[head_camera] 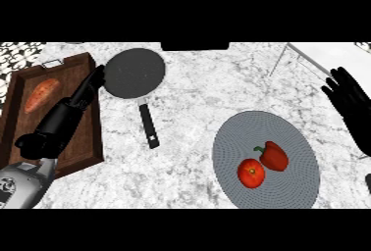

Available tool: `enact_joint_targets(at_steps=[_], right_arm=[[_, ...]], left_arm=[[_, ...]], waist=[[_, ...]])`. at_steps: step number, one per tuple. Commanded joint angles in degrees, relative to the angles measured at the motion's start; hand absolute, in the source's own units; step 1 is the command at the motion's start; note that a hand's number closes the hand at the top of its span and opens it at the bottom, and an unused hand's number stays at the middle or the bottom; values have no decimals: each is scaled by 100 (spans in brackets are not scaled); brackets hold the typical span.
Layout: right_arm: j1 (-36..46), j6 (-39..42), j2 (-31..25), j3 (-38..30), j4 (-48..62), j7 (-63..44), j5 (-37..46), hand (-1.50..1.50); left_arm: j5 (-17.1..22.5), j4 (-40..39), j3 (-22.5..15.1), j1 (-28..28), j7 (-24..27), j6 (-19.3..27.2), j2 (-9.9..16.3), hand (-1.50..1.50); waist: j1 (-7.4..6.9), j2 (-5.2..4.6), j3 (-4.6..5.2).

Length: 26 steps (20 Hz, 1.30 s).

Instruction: Pick the bell pepper from the placemat and place it in the tiered shelf

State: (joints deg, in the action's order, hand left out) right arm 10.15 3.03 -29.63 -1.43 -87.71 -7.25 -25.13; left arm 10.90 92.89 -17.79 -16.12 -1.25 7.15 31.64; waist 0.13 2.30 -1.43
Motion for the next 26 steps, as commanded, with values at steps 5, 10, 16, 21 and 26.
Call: enact_joint_targets(at_steps=[5,10,16,21,26], right_arm=[[1336,1997,47,531,24,903,-515,150],[1520,2896,239,630,1626,767,-1035,-150],[2193,5277,-184,476,2583,1075,-1790,-150],[3058,6261,-957,741,2750,697,-1150,-150],[3456,6300,-1622,1042,1237,670,276,-150]], left_arm=[[457,-376,460,49,-285,399,-466,0],[834,-692,514,39,-595,450,-866,0],[948,-837,879,-134,-736,403,-698,0],[964,-903,838,-123,-845,365,-774,0],[920,-1001,911,-107,-769,458,-799,0]], waist=[[-576,-358,126],[-474,-422,121],[-238,-302,130],[-267,-286,138],[-167,-222,131]])
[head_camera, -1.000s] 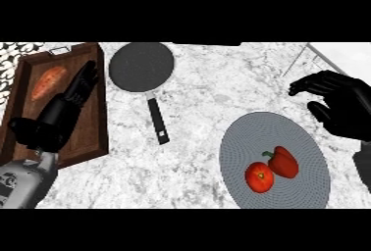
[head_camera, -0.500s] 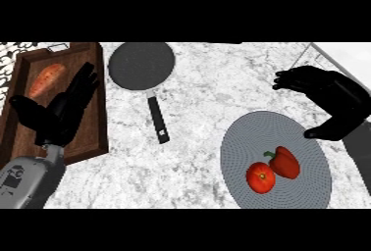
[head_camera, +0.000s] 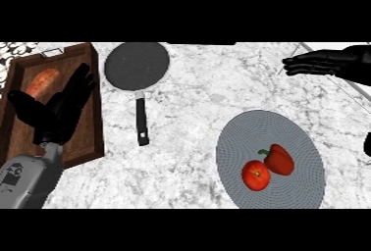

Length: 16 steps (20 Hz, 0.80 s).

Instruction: Pick the bell pepper from the placemat and place it in the tiered shelf

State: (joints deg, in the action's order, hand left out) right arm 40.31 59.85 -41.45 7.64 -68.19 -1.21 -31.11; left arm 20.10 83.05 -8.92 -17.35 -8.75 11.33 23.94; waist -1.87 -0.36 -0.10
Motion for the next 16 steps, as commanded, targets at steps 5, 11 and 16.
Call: enact_joint_targets(at_steps=[5,11,16], right_arm=[[393,-59,-418,275,-2356,402,2532,-150],[-934,-845,-54,938,-3339,1097,4311,-150],[-863,-1217,-221,1323,-2622,2134,5623,-150]], left_arm=[[12,-11,63,50,2,10,-26,0],[-85,116,182,275,33,-12,15,0],[-144,-95,323,49,-20,-132,-71,0]], waist=[[150,32,-22],[187,29,-3],[130,12,5]])
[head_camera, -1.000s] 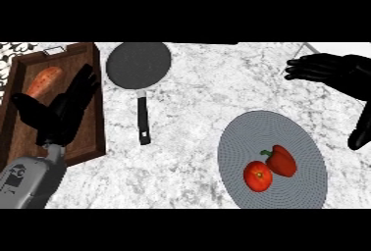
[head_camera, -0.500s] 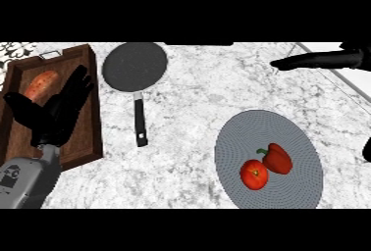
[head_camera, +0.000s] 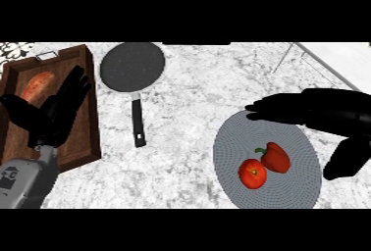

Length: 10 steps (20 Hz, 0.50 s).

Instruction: Pick the bell pepper from the placemat and place it in the tiered shelf

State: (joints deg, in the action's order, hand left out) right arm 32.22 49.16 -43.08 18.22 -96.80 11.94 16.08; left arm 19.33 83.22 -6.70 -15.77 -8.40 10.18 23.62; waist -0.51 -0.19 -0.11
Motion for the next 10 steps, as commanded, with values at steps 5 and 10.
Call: enact_joint_targets(at_steps=[5,10], right_arm=[[-428,-950,-32,765,124,706,2019,-150],[-711,-1257,-115,645,369,1273,2640,-150]], left_arm=[[-111,62,150,267,117,-219,-34,0],[-245,-41,361,174,97,-259,-148,0]], waist=[[-2,10,9],[36,12,11]])
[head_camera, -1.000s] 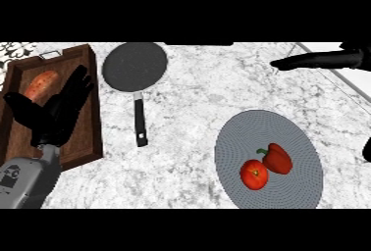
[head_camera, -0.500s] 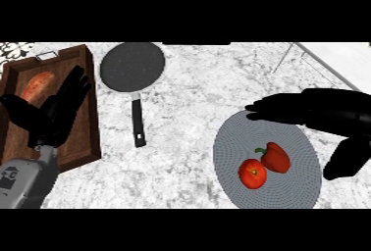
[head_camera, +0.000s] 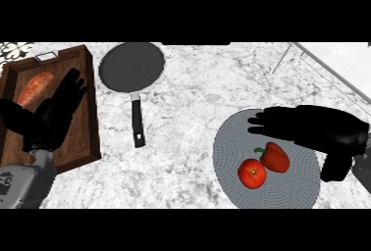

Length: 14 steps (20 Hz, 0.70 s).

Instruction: Pick the bell pepper from the placemat and place it in the tiered shelf

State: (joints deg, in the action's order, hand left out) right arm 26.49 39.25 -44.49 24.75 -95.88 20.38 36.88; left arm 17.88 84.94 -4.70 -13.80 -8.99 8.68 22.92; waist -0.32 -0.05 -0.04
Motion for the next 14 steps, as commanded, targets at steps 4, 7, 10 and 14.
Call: enact_joint_targets(at_steps=[4,7,10,14], right_arm=[[-232,-227,29,-91,328,637,953,-150],[-306,-144,351,-53,165,497,1218,-150],[-882,-737,137,-146,281,905,1543,-150],[-752,-600,419,-299,554,1084,1784,-150]], left_arm=[[-220,68,151,4,-184,-154,-116,0],[-359,-280,235,-98,42,-144,-372,0],[-405,27,290,-35,-188,-133,-369,0],[-363,207,471,83,-296,-400,-351,0]], waist=[[14,2,3],[27,1,5],[35,5,3],[19,6,3]])
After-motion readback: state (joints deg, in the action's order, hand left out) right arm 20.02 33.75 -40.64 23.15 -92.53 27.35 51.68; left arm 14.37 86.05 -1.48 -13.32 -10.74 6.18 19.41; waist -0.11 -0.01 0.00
